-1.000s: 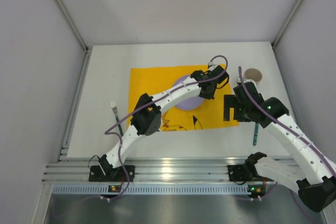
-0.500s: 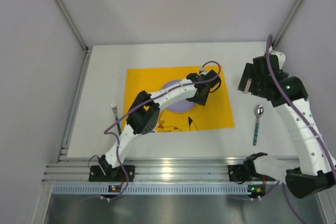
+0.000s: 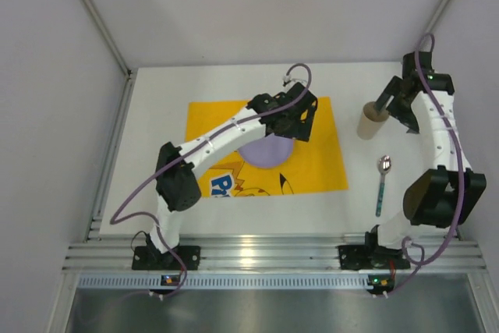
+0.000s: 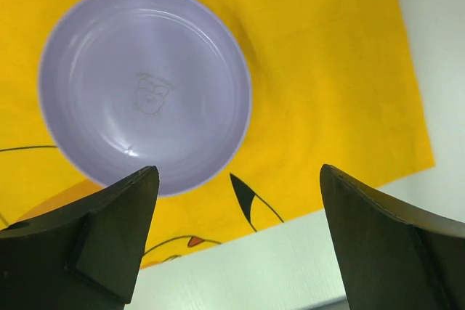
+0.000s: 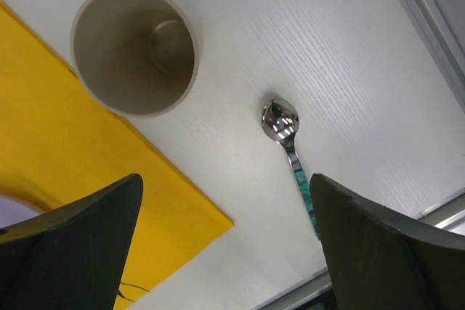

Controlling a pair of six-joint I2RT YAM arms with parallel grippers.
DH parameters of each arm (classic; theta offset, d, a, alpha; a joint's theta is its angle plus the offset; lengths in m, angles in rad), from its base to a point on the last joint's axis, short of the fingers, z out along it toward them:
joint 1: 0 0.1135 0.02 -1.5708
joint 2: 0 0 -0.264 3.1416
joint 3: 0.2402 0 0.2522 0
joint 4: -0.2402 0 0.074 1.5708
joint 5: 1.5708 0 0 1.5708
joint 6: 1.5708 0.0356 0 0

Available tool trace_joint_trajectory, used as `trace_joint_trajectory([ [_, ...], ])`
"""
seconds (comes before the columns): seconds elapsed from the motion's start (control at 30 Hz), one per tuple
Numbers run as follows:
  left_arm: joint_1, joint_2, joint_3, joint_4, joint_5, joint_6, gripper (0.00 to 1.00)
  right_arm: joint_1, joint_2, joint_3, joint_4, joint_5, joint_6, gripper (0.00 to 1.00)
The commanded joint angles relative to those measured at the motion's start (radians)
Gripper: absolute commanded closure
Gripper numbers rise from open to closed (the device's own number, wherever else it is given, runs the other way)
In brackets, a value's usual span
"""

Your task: Set the dinner table for one person

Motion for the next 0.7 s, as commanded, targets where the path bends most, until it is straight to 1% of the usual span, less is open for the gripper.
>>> trace_joint_trajectory([
  [0.0,0.017,-0.177,-0.067,-0.004,-0.044,-0.02,0.03,-0.062,0.081,0.075,0.065,-0.067,0.01,0.02],
  [0.1,0.029,-0.274,-0.192,0.012,-0.046,-0.035,0.04,-0.079,0.147,0.074,0.119,-0.067,0.0,0.05],
  [0.17,0.034,-0.341,-0.245,0.023,-0.046,-0.04,0.04,-0.078,0.178,0.059,0.166,-0.078,-0.004,0.09],
  [0.2,0.044,-0.358,-0.293,0.028,-0.043,-0.04,0.04,-0.076,0.207,0.051,0.18,-0.077,-0.004,0.1],
  [0.37,0.098,-0.46,-0.426,0.042,-0.037,-0.044,0.05,-0.075,0.276,-0.018,0.301,-0.086,-0.014,0.12],
  [0.4,0.106,-0.487,-0.462,0.042,-0.034,-0.046,0.05,-0.075,0.296,-0.023,0.314,-0.086,-0.017,0.14],
  [0.43,0.113,-0.499,-0.481,0.043,-0.028,-0.044,0.05,-0.075,0.31,-0.021,0.322,-0.081,-0.027,0.27],
  [0.5,0.133,-0.523,-0.525,0.046,-0.022,-0.041,0.05,-0.075,0.343,-0.012,0.325,-0.069,-0.035,0.49],
  [0.53,0.139,-0.542,-0.539,0.048,-0.018,-0.037,0.05,-0.075,0.351,0.003,0.323,-0.066,-0.046,0.71],
  [0.6,0.156,-0.559,-0.574,0.048,-0.017,-0.033,0.05,-0.072,0.368,0.032,0.309,-0.057,-0.058,0.87],
  [0.63,0.161,-0.572,-0.585,0.049,-0.014,-0.032,0.05,-0.066,0.368,0.046,0.296,-0.055,-0.064,1.0],
  [0.67,0.17,-0.576,-0.602,0.049,-0.009,-0.03,0.05,-0.056,0.37,0.064,0.284,-0.048,-0.07,1.0],
])
